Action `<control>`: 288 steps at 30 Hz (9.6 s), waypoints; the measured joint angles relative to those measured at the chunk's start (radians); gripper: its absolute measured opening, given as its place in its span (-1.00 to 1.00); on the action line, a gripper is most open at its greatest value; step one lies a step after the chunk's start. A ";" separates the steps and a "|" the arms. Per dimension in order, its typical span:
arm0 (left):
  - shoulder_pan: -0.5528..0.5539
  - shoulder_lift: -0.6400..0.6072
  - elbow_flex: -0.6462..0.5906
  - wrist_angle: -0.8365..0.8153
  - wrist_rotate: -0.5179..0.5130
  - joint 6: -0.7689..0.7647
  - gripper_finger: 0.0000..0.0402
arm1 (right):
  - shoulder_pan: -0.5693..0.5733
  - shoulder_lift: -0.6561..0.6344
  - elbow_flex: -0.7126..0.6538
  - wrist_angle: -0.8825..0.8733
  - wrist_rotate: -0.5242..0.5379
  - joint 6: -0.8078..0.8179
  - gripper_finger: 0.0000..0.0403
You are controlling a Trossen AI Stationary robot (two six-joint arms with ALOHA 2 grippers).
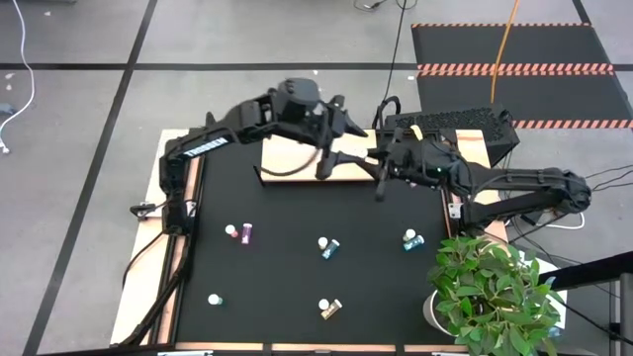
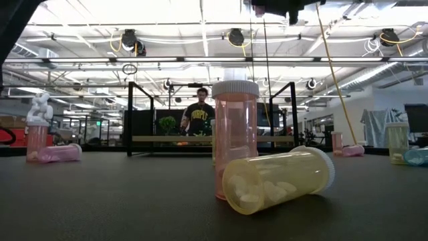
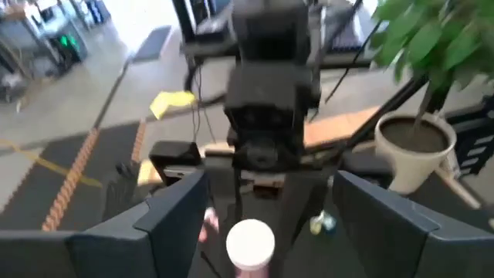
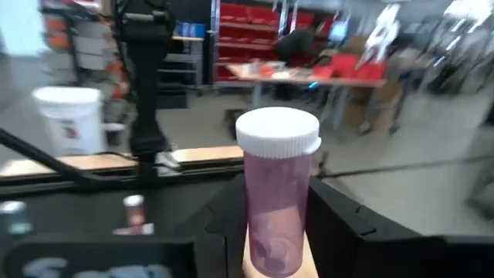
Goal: Pick and place medicine bottles onto shelf by color
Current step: Put the top left pink pill bottle on the shelf
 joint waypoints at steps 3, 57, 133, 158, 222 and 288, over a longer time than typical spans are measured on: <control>-0.001 0.019 0.000 0.000 0.000 0.006 0.39 | -0.050 -0.001 0.000 0.002 -0.105 0.079 -0.45; 0.064 0.074 0.001 0.000 0.087 -0.027 -0.46 | -0.101 -0.003 0.000 0.048 -0.169 -0.047 -0.45; 0.365 -0.339 -0.655 0.564 0.299 -0.426 -0.39 | -0.345 0.297 0.010 0.660 -0.452 0.393 0.48; 0.158 -0.338 -0.656 0.766 0.202 -0.417 -0.39 | -0.334 0.318 0.009 0.911 -0.723 0.732 0.04; 0.167 -0.316 -0.551 0.324 0.103 -0.276 0.40 | -0.327 0.298 0.009 0.712 -0.694 0.349 -0.50; 0.132 -0.271 -0.438 0.186 0.025 -0.173 -0.13 | -0.329 0.299 0.008 0.696 -0.692 0.303 -0.50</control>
